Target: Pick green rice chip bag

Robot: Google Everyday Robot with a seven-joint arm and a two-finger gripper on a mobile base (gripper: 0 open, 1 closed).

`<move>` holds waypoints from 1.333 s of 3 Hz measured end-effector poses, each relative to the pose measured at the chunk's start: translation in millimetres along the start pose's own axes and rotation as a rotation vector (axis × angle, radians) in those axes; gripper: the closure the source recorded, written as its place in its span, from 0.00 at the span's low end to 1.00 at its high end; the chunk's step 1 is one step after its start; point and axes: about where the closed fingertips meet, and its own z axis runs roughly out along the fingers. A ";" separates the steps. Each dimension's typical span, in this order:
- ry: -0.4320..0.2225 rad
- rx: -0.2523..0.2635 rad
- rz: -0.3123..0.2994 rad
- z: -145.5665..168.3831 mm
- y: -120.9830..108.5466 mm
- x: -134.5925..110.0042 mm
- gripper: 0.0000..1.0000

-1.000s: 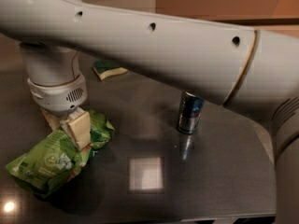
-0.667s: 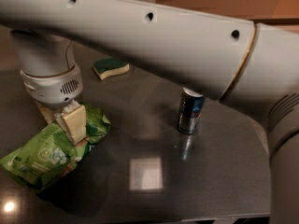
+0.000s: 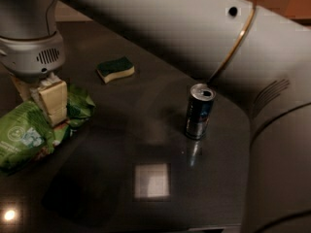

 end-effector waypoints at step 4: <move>-0.022 0.190 0.001 -52.3 -45.1 -2.5 1.00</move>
Offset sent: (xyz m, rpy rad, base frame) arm -0.0036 -0.0828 0.0614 -0.2338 0.0471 0.0178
